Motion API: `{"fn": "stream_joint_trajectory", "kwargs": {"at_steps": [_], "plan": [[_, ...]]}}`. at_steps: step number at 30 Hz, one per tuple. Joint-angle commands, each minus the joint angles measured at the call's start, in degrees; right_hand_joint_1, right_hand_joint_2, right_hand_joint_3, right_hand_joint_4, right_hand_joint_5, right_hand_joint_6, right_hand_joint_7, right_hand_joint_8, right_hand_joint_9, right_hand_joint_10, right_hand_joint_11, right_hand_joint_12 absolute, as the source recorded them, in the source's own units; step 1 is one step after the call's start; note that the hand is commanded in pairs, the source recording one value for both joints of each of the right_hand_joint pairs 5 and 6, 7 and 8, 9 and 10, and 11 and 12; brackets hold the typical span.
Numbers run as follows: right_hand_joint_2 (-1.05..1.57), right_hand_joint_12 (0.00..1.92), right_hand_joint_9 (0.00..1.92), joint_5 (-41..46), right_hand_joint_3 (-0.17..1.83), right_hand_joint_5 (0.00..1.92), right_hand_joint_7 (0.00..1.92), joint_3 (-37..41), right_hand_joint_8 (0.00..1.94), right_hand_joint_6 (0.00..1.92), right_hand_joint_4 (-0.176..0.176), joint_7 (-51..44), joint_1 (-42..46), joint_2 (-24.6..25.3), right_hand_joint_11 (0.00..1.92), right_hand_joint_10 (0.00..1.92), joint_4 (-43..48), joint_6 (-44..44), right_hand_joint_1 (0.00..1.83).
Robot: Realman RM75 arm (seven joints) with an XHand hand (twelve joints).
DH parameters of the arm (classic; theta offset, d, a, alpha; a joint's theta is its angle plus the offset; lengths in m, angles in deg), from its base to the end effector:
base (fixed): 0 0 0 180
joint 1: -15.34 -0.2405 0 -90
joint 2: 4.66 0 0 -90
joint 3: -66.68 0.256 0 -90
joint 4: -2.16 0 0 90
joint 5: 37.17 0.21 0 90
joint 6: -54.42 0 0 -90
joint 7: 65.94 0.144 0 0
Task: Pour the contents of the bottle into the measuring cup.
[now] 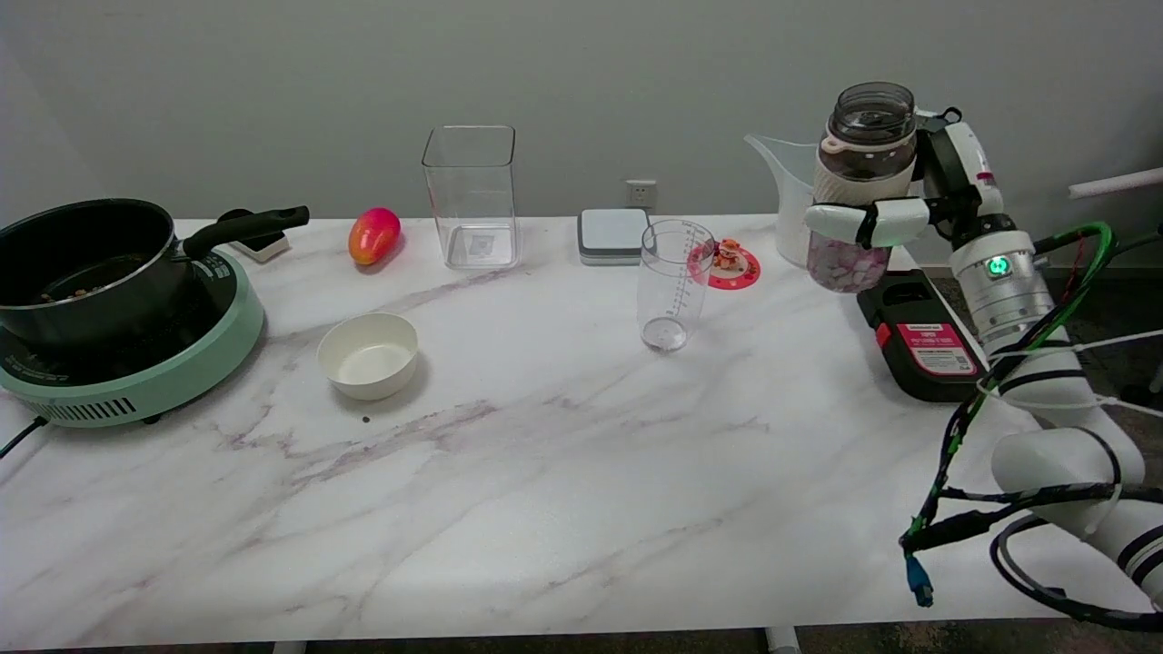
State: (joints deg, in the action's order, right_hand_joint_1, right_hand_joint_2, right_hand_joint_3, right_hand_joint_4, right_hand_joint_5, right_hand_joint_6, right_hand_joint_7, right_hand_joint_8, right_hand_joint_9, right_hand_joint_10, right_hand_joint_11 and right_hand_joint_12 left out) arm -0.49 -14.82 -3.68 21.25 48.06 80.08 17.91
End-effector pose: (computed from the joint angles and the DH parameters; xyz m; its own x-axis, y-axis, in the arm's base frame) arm -0.1764 -0.3051 0.4756 0.4433 0.4096 0.7973 -0.7798 -0.2624 0.5684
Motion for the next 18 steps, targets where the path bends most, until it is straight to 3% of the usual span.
{"fn": "stream_joint_trajectory", "kwargs": {"at_steps": [1, 10, 18], "plan": [[0.66, 1.02, 1.33, -6.19, 0.79, 1.13, 1.41, 3.98, 1.41, 1.13, 0.000, -19.38, -2.82, -6.23, 1.02, 1.33, 4.85, 13.73, 1.36], [0.55, 0.99, 1.30, -9.66, 0.87, 1.11, 1.38, -8.26, 1.38, 1.11, 0.000, -16.27, -12.56, -12.41, 0.99, 1.30, 2.46, 18.54, 1.37], [0.51, 0.97, 1.29, -14.65, 0.89, 1.09, 1.37, -12.59, 1.37, 1.09, 0.000, -14.22, -16.41, -15.21, 0.97, 1.29, 0.94, 19.84, 1.38]]}}
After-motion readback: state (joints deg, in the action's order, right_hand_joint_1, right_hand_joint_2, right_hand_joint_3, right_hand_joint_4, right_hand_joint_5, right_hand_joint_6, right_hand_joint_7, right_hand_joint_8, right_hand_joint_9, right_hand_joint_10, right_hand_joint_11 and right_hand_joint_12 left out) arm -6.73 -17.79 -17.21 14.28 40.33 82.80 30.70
